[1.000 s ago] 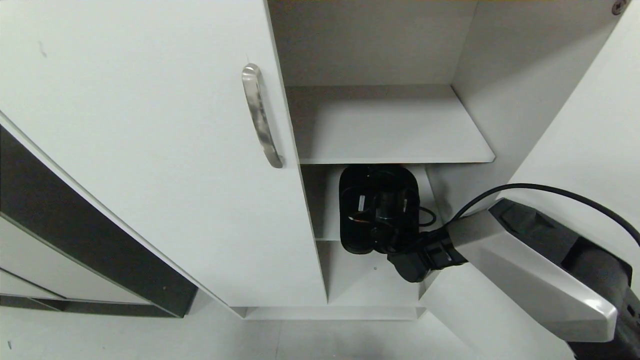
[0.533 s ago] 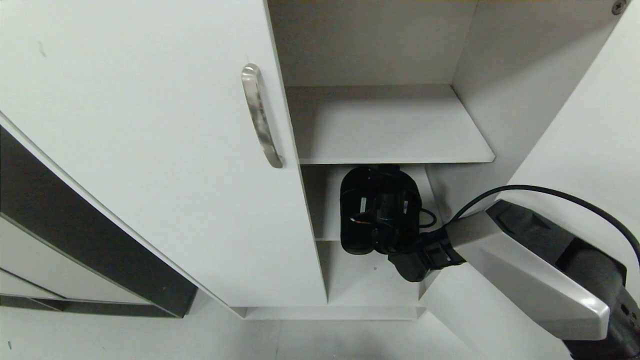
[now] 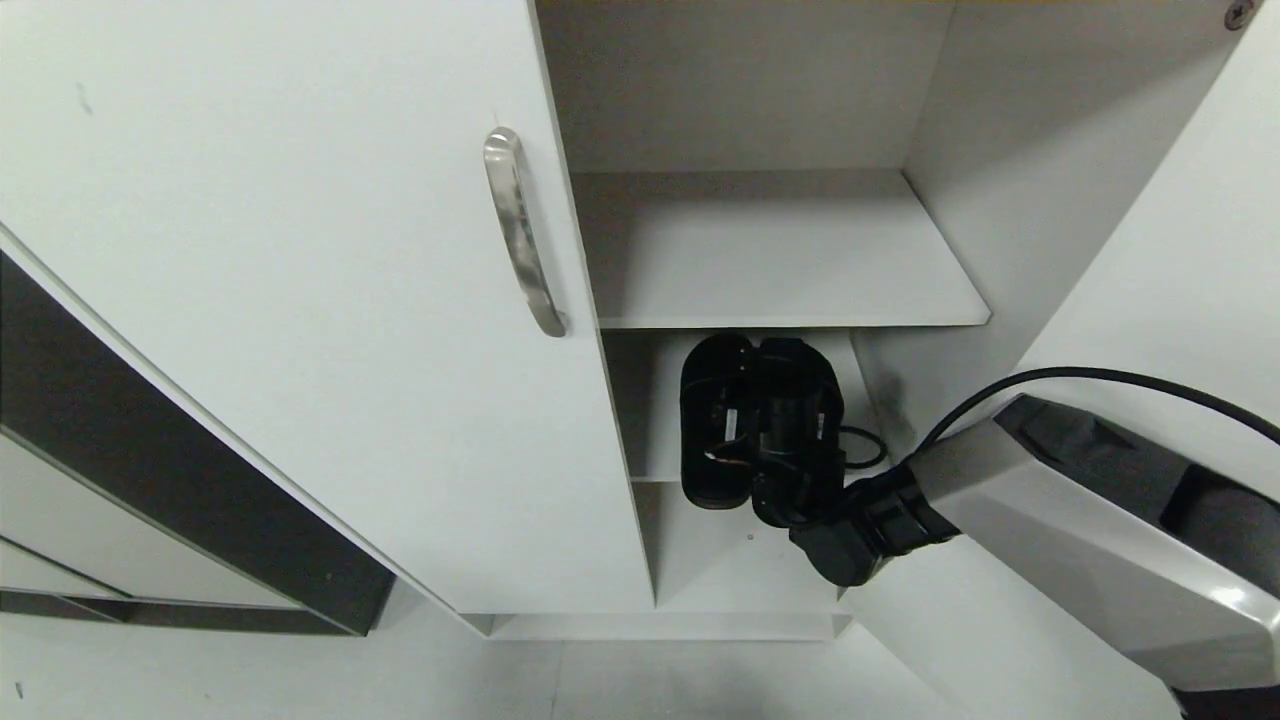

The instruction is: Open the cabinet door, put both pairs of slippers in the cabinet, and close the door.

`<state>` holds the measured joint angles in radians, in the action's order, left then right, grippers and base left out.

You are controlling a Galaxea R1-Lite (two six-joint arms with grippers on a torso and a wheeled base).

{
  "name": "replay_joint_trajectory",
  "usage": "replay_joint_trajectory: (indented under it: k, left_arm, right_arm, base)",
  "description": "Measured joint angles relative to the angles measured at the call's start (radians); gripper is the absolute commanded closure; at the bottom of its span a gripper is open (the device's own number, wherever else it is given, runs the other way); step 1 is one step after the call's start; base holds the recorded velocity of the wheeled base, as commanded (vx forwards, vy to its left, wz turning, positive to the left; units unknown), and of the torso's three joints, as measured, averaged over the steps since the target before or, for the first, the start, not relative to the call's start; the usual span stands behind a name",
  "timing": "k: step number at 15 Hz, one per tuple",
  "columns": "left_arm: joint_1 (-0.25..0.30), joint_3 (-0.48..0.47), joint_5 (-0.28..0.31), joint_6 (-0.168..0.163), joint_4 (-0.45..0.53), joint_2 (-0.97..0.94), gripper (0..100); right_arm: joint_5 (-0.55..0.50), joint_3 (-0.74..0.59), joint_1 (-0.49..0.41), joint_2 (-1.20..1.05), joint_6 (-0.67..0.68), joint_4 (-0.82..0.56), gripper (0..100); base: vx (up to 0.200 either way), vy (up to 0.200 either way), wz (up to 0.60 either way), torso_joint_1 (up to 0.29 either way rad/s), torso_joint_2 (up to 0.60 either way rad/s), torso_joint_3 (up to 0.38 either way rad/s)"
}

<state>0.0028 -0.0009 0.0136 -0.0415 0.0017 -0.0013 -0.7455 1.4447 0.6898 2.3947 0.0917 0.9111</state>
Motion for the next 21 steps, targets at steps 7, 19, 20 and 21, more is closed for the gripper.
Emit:
replay_joint_trajectory:
  k: [7,19,20,21]
  left_arm:
    - [0.000,0.000,0.000,0.000,0.000,0.000,100]
    - [0.000,0.000,0.000,0.004,0.000,0.000,100]
    - [0.000,0.000,0.000,0.005,0.000,0.000,100]
    - [0.001,0.000,0.000,0.005,0.000,0.000,100]
  right_arm:
    - [-0.031,-0.540,0.137,-0.231,0.004,0.214,0]
    - [-0.029,-0.855,0.291,-0.365,0.001,0.391,0]
    - [-0.029,-0.856,0.290,-0.366,0.001,0.391,0]
    - [-0.029,-0.856,0.290,-0.366,0.001,0.391,0]
  base:
    - [0.000,0.000,0.00,0.000,0.00,0.000]
    - [-0.100,0.000,0.00,0.001,0.00,0.000]
    - [-0.200,0.000,0.00,0.002,0.00,0.007]
    - [-0.200,0.000,0.00,0.002,0.00,0.002]
